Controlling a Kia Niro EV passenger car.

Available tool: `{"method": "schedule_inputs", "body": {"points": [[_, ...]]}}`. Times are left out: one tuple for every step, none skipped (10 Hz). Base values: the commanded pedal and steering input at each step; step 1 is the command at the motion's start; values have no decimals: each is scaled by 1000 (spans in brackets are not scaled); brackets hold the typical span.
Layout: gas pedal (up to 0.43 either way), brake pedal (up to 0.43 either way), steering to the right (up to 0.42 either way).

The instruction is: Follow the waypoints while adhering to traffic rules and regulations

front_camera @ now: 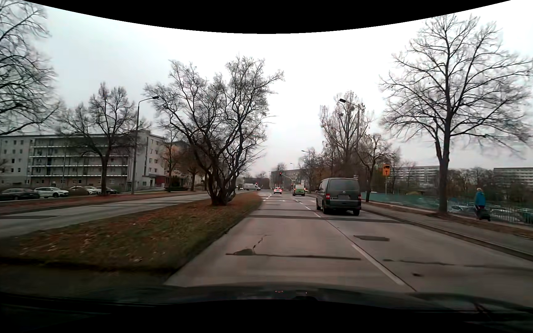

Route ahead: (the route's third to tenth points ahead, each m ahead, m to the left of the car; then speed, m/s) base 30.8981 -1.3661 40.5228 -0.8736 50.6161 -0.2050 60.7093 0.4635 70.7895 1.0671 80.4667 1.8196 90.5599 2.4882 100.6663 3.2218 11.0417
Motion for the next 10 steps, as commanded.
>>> {"method": "schedule_inputs", "body": {"points": [[0,0,7],[0,0,6],[0,0,7],[0,0,7],[0,0,7],[0,0,5],[0,0,5],[0,0,4],[0,0,3],[0,0,3]]}}
